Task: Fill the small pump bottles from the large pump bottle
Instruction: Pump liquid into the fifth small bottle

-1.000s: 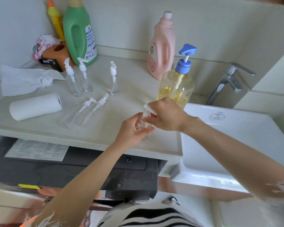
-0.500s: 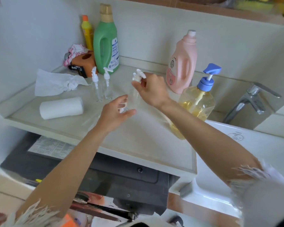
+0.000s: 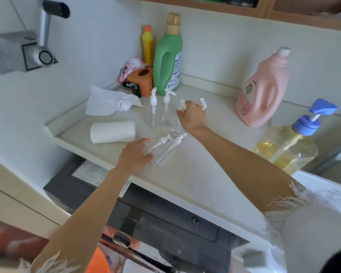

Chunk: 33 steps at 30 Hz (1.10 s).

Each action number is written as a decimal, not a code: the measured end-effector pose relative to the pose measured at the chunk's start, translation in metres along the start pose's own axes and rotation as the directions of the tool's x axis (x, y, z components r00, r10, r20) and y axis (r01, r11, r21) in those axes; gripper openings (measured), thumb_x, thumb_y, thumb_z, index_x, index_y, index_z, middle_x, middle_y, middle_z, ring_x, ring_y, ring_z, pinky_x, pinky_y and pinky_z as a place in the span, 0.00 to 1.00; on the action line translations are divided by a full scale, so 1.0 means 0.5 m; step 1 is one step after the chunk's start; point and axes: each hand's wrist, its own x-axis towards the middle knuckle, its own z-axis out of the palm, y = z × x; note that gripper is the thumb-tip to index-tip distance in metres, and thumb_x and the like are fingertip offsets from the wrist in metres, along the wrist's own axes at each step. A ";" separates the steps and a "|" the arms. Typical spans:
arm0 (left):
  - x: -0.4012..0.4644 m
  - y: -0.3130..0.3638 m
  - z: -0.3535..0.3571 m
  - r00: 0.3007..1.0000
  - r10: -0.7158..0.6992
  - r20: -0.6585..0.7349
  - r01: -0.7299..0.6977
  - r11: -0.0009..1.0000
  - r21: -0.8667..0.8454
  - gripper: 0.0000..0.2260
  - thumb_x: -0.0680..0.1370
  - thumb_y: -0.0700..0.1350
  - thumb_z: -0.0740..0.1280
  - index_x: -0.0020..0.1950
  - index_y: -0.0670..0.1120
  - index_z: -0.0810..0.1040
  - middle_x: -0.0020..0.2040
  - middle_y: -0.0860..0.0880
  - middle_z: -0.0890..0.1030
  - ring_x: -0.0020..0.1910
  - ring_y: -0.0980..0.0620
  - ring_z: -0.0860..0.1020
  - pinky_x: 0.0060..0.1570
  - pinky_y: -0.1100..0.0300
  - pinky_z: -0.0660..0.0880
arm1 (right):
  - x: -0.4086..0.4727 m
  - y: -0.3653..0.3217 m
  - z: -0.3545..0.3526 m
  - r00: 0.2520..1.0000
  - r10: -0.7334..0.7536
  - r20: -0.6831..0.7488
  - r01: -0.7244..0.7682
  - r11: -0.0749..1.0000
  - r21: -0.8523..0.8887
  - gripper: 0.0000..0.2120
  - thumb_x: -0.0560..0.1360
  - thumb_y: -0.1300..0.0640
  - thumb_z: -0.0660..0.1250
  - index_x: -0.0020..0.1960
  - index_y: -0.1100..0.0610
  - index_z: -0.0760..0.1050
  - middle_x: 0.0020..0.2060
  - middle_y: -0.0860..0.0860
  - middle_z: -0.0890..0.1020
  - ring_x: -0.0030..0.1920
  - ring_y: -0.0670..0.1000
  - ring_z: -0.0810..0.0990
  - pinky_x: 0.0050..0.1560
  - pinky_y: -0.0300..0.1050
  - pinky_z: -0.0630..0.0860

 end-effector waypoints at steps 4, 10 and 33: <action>0.004 0.010 0.002 1.000 -0.006 -0.022 0.006 1.000 0.003 0.22 0.77 0.46 0.65 0.71 0.46 0.67 0.65 0.47 0.76 0.63 0.47 0.74 0.60 0.56 0.67 | -0.013 0.004 -0.026 0.997 -0.067 -0.041 0.070 0.995 0.077 0.22 0.77 0.54 0.65 0.68 0.60 0.67 0.58 0.59 0.76 0.60 0.59 0.73 0.60 0.47 0.68; -0.038 0.052 -0.050 0.968 0.175 -0.179 -0.222 0.930 -0.292 0.19 0.78 0.45 0.67 0.68 0.47 0.71 0.54 0.52 0.78 0.52 0.49 0.77 0.50 0.59 0.71 | -0.088 0.012 -0.089 0.889 -0.431 -0.155 0.451 0.883 0.131 0.19 0.74 0.56 0.70 0.64 0.58 0.76 0.57 0.58 0.76 0.60 0.59 0.73 0.63 0.47 0.66; -0.111 0.176 0.065 0.870 0.482 0.107 -0.406 0.821 -0.401 0.28 0.70 0.63 0.68 0.66 0.52 0.74 0.57 0.52 0.80 0.50 0.55 0.80 0.51 0.55 0.78 | -0.232 0.177 -0.245 0.795 -0.128 0.593 -0.001 0.977 0.213 0.18 0.80 0.43 0.59 0.48 0.56 0.80 0.36 0.51 0.84 0.36 0.45 0.80 0.38 0.37 0.74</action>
